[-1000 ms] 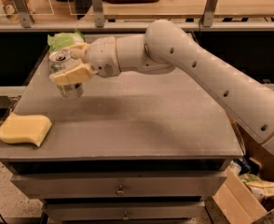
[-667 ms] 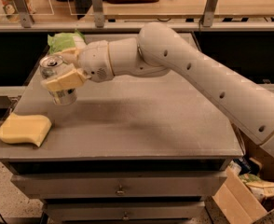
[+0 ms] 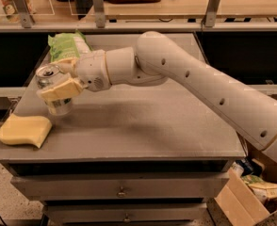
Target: Move 7up can near sponge
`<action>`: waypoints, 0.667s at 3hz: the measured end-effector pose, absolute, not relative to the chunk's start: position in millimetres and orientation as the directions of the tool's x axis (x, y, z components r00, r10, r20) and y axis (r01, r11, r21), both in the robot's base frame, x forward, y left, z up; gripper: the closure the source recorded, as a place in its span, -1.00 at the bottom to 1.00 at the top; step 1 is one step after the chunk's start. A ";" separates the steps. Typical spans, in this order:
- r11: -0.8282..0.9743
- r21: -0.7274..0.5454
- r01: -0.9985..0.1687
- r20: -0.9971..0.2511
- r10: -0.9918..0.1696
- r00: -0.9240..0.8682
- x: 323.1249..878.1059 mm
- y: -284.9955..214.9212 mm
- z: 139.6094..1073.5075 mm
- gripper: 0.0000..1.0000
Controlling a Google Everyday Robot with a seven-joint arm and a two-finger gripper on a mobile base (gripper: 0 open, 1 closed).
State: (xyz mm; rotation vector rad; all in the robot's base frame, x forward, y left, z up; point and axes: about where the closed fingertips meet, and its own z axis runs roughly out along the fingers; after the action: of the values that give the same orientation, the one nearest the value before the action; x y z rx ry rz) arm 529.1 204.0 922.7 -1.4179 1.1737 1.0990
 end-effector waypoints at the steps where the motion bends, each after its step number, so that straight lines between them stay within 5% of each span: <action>1: -0.089 -0.109 -0.990 -0.986 -0.114 0.119 525.3 205.4 915.3 0.20; 2: -0.084 -0.106 -0.991 -0.988 -0.102 0.114 524.9 203.6 909.3 -0.26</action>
Offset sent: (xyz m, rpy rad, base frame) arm -0.0009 -0.0078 -0.0222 0.0418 0.0252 -0.0094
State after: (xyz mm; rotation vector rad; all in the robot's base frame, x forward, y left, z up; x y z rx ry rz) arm 524.9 203.6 909.3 -1.3957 1.1655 1.1308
